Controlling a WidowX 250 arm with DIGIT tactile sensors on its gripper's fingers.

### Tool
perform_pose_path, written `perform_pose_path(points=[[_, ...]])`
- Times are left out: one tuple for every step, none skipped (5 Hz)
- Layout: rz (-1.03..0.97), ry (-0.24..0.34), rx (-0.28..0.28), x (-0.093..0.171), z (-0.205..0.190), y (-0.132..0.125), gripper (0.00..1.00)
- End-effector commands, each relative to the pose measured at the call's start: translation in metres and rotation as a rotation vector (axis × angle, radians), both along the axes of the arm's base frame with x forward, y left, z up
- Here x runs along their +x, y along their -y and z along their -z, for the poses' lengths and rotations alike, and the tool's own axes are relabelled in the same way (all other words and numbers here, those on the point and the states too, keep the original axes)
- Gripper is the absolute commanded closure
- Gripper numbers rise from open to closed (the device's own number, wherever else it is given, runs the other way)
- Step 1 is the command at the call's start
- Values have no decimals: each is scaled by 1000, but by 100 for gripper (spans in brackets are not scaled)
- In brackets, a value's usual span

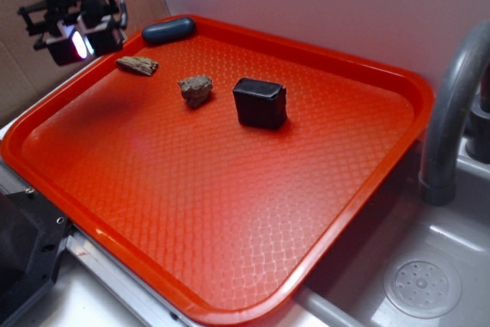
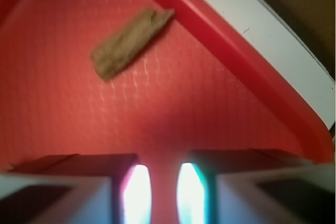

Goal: Grab the wood chip.

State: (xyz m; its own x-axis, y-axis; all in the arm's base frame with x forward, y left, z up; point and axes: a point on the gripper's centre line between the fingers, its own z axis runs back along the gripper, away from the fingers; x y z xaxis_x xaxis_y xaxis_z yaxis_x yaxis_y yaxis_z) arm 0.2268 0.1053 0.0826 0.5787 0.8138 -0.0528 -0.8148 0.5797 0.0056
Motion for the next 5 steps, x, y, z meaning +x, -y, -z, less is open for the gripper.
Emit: perform_pose_path(points=[[-135,7,22,22,13,-9,0],[-146,10,8,28,11,-5,0],[-209,7,-4,37,17,0,0],[-262,8,4,47,28,4,0],[-300,5,22,47,38,7,0]])
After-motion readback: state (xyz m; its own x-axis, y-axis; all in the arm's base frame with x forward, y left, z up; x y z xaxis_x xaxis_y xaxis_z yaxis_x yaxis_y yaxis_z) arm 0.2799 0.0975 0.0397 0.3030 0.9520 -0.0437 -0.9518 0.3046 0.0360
